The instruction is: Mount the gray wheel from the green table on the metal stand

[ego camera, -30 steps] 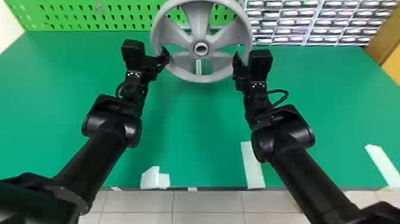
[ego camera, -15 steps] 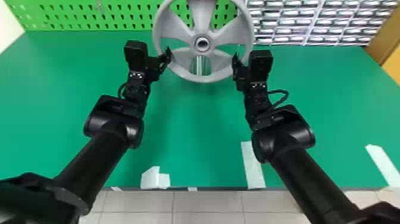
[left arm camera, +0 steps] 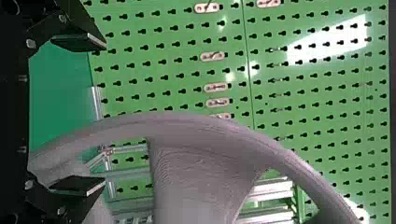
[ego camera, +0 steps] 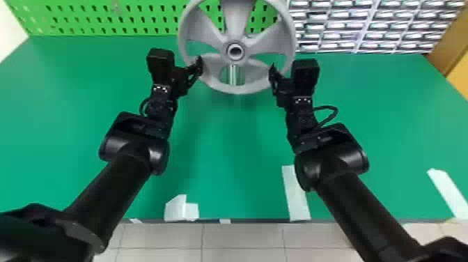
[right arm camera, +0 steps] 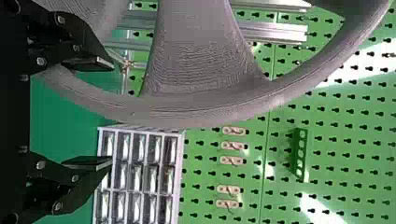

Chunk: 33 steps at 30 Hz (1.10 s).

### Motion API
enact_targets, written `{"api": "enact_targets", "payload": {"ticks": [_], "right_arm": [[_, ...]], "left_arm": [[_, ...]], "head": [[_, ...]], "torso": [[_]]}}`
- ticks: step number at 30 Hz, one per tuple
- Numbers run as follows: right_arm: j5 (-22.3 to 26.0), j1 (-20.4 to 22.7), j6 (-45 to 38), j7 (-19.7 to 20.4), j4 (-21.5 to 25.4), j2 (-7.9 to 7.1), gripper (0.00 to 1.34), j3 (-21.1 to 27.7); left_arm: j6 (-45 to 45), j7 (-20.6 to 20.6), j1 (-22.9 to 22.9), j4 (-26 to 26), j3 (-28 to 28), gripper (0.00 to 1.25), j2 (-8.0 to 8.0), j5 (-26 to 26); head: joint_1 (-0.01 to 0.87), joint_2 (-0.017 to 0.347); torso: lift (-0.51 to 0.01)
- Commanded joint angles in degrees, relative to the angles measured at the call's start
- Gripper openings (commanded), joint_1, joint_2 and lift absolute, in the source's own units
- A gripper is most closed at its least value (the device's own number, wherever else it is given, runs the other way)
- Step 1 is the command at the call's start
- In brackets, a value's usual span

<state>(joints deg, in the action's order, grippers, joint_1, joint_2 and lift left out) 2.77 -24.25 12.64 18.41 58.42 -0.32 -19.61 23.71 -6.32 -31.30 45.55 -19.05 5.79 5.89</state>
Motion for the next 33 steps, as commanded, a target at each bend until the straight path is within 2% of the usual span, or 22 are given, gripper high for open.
{"api": "enact_targets", "payload": {"ticks": [1,6,19,33], "right_arm": [[0.0,0.0,0.4,0.0,0.0,-0.03,0.86,-0.2],[-0.1,0.0,0.5,0.0,0.0,0.05,0.96,-0.2],[-0.2,0.1,0.7,0.0,0.0,0.05,1.06,0.0],[0.1,2.4,1.6,0.0,2.5,-0.39,1.08,0.1]], "left_arm": [[0.0,0.0,0.4,0.8,-0.2,1.03,0.01,0.0],[0.0,0.0,0.4,0.9,-0.1,1.07,0.01,0.0],[0.0,0.0,0.9,1.4,0.0,1.07,0.01,-0.3],[-3.3,0.0,8.0,12.3,3.8,1.07,1.86,-2.1]], "head": [[0.867,0.052],[0.867,0.052],[0.867,0.052],[0.867,0.052]], "torso": [[-0.100],[-0.100],[-0.100],[-0.100]]}}
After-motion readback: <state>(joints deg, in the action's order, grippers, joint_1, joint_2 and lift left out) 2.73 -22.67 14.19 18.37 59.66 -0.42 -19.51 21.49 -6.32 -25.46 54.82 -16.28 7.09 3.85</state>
